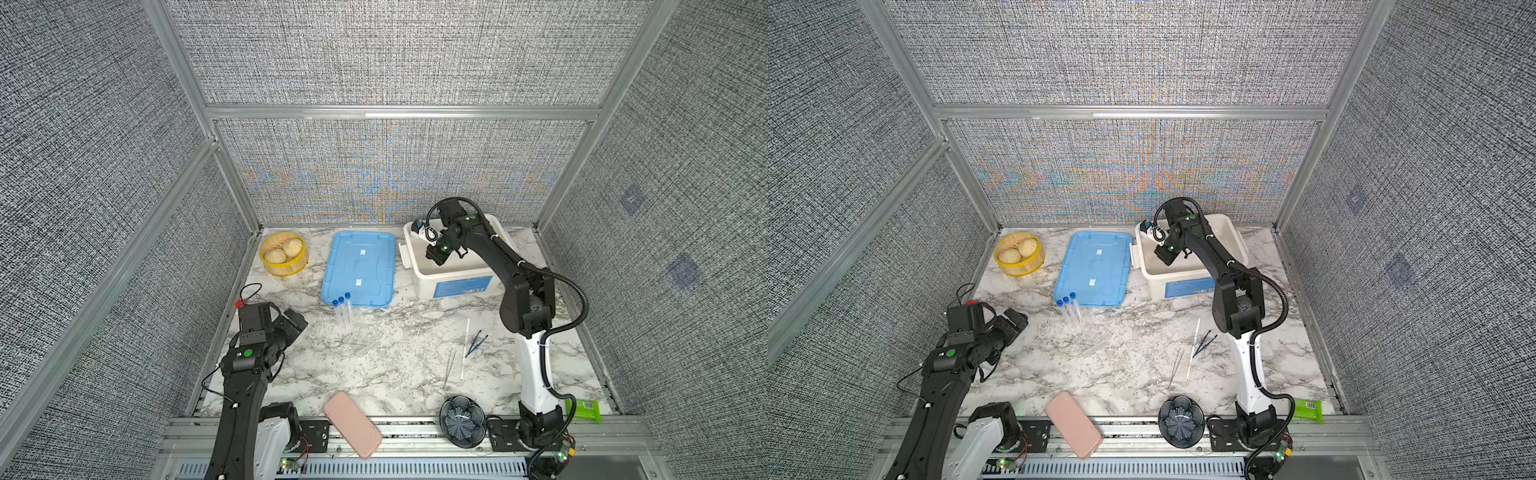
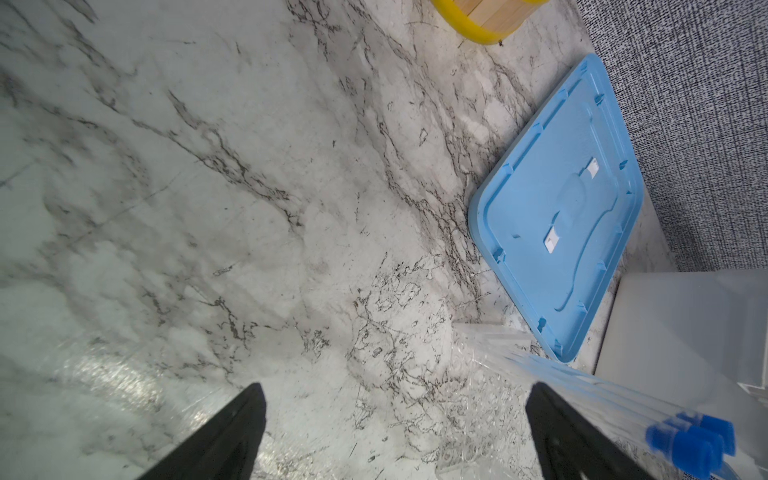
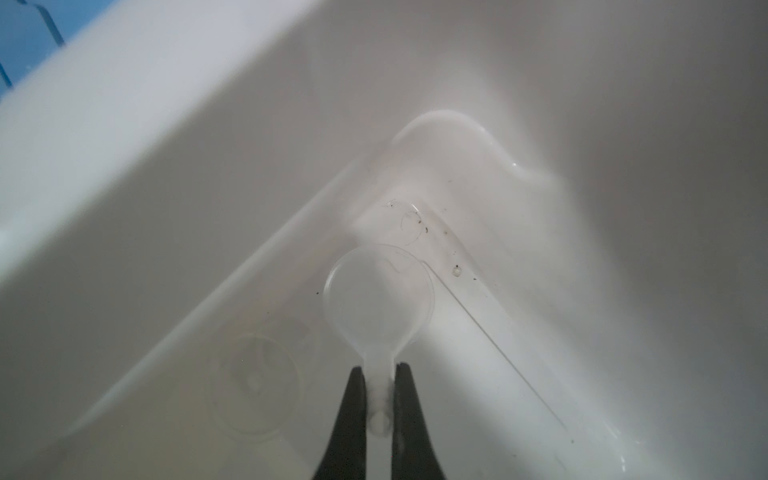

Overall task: Organize the chemistry lab equipment
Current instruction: 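Lower the funnel into the bin and open the right gripper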

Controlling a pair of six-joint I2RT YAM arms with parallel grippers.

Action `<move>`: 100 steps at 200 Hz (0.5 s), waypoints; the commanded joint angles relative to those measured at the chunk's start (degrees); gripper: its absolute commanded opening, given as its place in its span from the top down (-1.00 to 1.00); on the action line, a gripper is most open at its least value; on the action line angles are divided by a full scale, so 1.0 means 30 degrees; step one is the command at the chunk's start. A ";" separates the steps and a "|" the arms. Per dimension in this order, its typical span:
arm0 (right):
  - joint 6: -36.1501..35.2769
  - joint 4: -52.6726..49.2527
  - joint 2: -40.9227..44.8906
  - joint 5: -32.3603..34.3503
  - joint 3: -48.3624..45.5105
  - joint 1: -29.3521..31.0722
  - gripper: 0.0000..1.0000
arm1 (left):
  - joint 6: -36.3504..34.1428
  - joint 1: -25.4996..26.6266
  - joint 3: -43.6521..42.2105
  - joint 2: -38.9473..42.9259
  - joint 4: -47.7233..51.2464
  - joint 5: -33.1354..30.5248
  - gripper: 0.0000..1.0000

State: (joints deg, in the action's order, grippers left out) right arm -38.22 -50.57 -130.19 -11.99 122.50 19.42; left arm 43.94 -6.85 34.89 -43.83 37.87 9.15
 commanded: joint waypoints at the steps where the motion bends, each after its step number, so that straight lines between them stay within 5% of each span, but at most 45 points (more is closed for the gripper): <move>1: -0.2851 -0.1035 -0.0460 -0.0961 0.0980 -0.0274 1.00 | -0.0493 -0.0001 0.0154 0.0214 0.0345 -0.0354 -0.98; 100: -0.3775 0.1105 -0.1642 -0.0872 0.1563 -0.0775 0.92 | -0.0453 -0.0001 -0.0231 0.0733 0.0331 -0.1204 -0.98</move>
State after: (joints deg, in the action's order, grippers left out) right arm -48.12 -49.17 -134.91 -14.20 127.04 16.93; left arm 43.48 -6.85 33.63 -41.52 38.59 6.17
